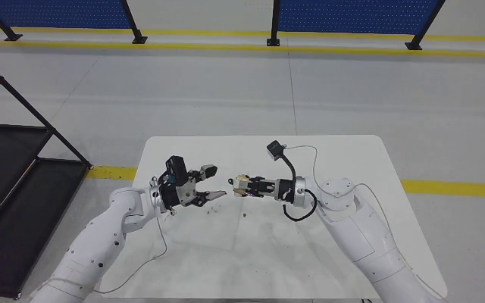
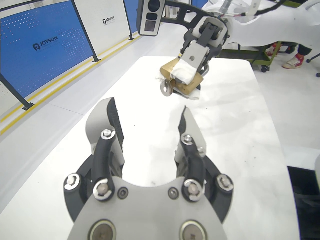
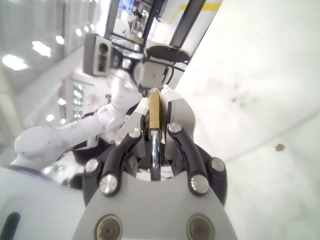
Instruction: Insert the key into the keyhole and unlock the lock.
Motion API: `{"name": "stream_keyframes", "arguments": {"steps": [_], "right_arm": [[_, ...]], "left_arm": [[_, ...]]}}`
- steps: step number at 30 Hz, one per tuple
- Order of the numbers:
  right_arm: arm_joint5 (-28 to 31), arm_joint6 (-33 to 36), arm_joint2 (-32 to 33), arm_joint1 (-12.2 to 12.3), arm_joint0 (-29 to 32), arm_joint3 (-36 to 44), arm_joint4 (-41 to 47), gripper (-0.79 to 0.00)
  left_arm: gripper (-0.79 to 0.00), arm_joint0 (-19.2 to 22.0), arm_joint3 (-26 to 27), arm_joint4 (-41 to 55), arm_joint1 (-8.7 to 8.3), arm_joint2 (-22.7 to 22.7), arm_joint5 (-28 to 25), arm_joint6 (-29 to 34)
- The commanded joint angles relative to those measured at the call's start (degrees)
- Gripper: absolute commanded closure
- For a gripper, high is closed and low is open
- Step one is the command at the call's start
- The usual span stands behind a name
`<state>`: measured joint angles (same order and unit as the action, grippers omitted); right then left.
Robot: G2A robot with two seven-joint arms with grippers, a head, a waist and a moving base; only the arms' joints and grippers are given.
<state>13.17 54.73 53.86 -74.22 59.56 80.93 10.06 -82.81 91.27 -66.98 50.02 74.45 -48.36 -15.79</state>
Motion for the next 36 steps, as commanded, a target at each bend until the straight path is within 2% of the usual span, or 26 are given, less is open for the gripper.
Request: {"name": "stream_keyframes", "arguments": {"steps": [1,11,24,26,28,32,36], "right_arm": [[0.0,0.0,0.0,0.0,0.0,0.0,0.0,0.0],[0.0,0.0,0.0,0.0,0.0,0.0,0.0,0.0],[0.0,0.0,0.0,0.0,0.0,0.0,0.0,0.0],[-3.3,0.3,-0.1,0.2,-0.4,1.0,-3.0,0.0],[-9.2,2.6,0.1,0.6,-1.5,1.6,-5.4,0.0],[-20.2,8.4,-0.2,1.2,-4.8,2.2,-10.8,0.0],[-27.8,14.2,-2.5,1.5,-8.2,2.0,-17.1,0.0]], "left_arm": [[-0.785,-1.2,0.1,0.1,-0.2,1.4,-0.3,-1.0],[-0.785,-6.2,-2.7,0.1,-0.84,8.1,-2.4,-9.7],[-0.785,-6.2,-3.0,0.1,-0.85,8.3,-2.6,-10.0],[-0.785,-6.2,-3.0,0.1,-0.85,8.3,-2.6,-10.0],[-0.785,-6.2,-3.0,0.1,-0.85,8.3,-2.6,-10.0],[-0.785,-6.2,-3.0,0.1,-0.85,8.3,-2.6,-10.0],[-0.785,-6.2,-3.0,0.1,-0.85,8.3,-2.6,-10.0]]}}
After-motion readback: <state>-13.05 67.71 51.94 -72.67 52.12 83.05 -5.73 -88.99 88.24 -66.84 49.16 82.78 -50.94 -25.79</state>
